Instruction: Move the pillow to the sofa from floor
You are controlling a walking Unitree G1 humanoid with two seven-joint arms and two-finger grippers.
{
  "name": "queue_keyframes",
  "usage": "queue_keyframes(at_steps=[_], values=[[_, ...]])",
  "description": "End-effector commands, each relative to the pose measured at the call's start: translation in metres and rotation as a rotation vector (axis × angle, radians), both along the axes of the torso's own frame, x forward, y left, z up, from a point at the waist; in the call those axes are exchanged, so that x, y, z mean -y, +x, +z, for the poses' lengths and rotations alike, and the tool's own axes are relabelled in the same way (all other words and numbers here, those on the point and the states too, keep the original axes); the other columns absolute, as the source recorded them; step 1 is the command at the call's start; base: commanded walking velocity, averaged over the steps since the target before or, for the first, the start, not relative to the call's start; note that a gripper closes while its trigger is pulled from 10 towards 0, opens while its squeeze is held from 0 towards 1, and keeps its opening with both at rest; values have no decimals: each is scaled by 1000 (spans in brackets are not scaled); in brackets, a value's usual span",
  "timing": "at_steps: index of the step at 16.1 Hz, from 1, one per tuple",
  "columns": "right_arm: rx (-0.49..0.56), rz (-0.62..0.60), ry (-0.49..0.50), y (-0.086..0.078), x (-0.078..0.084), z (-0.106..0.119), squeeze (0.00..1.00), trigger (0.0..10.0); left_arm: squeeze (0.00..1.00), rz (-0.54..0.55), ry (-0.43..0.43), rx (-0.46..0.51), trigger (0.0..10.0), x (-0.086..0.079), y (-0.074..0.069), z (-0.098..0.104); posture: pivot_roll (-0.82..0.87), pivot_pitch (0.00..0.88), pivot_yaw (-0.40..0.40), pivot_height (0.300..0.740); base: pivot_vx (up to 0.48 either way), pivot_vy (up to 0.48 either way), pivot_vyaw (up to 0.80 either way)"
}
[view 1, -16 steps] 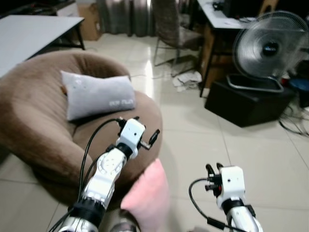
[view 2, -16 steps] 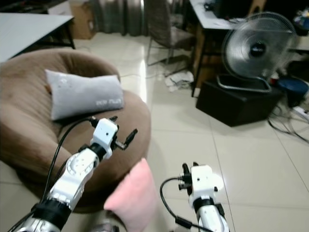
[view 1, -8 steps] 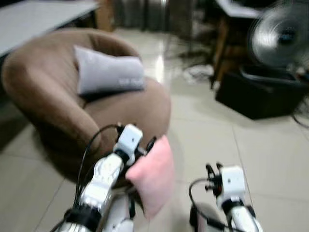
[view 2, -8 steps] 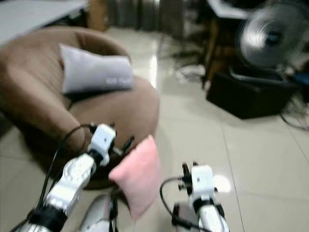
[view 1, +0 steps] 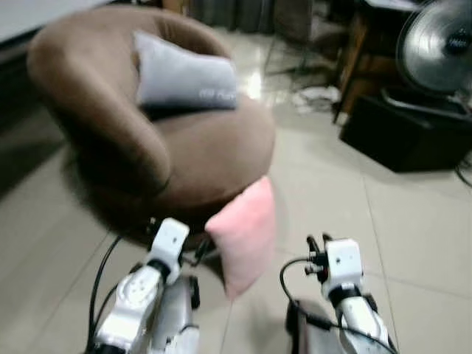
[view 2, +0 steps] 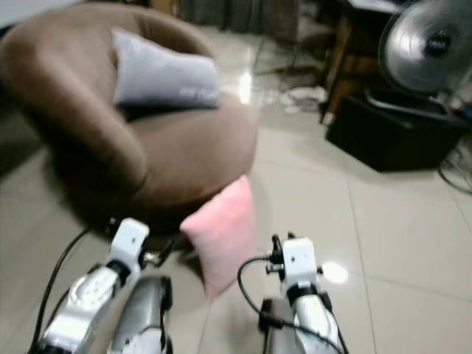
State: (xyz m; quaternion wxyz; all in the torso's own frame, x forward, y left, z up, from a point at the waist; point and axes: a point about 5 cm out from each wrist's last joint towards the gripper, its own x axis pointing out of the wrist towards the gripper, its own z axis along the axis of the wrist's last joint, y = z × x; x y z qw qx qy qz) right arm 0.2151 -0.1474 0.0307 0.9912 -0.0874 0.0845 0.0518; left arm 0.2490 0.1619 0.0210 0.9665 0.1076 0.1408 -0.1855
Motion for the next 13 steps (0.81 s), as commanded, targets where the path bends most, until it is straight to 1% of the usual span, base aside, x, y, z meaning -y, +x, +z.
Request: queue_keyframes(at_steps=[1, 2, 4, 5, 7, 8, 10, 11, 12, 13], values=[[20, -25, -17, 5, 5, 1, 0, 10000, 0, 13, 9, -22, 10000, -3, -6, -3, 49, 53, -52, 590, 0, 0, 0], [38, -22, -23, 19, 3, 1, 0, 10000, 0, 26, 35, 18, 10000, -9, -17, 8, 97, 70, -77, 590, 0, 0, 0], [39, 3, -10, 28, 0, -1, 0, 10000, 0, 52, 35, 38, 10000, -12, -26, 20, 97, 70, -77, 590, 0, 0, 0], [45, 21, -6, 32, -4, -3, 0, 10000, 0, 67, 45, 63, 10000, -16, -34, 33, 181, 101, -100, 590, 0, 0, 0], [57, 21, -3, 35, -4, -3, 0, 10000, 0, 78, 51, 73, 10000, -16, -37, 39, 181, 101, -100, 590, 0, 0, 0], [65, 15, 32, 37, -4, -3, 0, 10000, 0, 99, 47, 86, 10000, -18, -40, 45, 205, 118, -127, 590, 0, 0, 0], [38, 31, 93, 37, -6, -8, 0, 10000, 0, 102, 34, 68, 10000, -15, -40, 42, 202, 114, -142, 590, 0, 0, 0], [33, 75, 137, 33, -9, -11, 0, 10000, 0, 96, 64, 61, 10000, -13, -27, 33, 182, 113, -151, 590, 0, 0, 0], [30, 94, 135, 32, -10, -12, 0, 10000, 0, 95, 66, 68, 10000, -14, -21, 33, 178, 110, -151, 590, 0, 0, 0], [31, 99, 130, 32, -10, -11, 0, 10000, 0, 91, 66, 69, 10000, -13, -19, 33, 168, 107, -147, 590, 0, 0, 0]])
